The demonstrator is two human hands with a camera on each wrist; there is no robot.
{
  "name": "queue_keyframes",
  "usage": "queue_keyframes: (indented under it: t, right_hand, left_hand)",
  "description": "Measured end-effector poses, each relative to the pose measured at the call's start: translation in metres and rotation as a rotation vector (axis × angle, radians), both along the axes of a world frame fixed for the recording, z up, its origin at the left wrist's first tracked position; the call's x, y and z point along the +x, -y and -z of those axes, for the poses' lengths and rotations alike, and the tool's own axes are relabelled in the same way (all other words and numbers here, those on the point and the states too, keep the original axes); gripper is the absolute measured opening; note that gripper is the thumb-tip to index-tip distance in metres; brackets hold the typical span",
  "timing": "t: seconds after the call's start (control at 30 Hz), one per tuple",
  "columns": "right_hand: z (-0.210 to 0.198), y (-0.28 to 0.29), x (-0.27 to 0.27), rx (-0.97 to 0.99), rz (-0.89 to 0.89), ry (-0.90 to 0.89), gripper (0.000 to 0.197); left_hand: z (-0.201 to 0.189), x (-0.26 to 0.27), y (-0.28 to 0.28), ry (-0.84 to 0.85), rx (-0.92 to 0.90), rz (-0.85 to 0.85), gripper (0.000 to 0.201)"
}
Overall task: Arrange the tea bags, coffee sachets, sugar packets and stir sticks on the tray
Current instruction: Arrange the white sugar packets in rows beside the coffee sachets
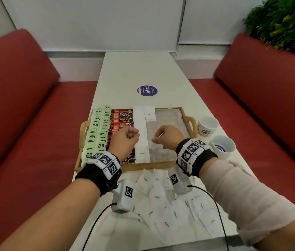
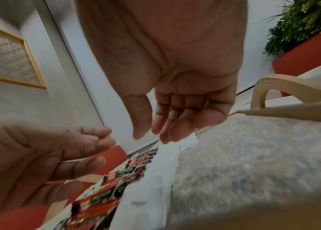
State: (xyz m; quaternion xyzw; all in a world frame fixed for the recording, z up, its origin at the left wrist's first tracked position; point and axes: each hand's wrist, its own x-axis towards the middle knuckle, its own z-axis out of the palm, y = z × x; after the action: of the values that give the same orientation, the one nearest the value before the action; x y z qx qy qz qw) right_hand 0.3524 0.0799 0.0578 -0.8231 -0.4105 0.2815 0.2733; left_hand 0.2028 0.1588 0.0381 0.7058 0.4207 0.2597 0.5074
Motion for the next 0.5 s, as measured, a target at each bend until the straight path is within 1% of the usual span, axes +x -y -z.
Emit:
queue_keyframes:
  t: [0.17,0.3,0.37,0.5]
  right_hand:
    - [0.012,0.034,-0.025,-0.070,-0.103,-0.025,0.021]
    - [0.021,0.056,-0.041,-0.205,-0.248,-0.048,0.029]
    - [0.025,0.065,-0.047,-0.290,-0.333,0.001,0.035]
    - [0.030,0.084,-0.056,-0.400,-0.502,0.085,0.046]
  left_hand:
    - [0.018,-0.022,0.028,-0.173,-0.004,0.076,0.016]
    - [0.030,-0.040,0.049,-0.353,-0.037,0.196,0.017]
    - [0.033,-0.046,0.056,-0.430,-0.007,0.245,0.017]
    - [0.036,-0.052,0.065,-0.505,0.006,0.299,0.020]
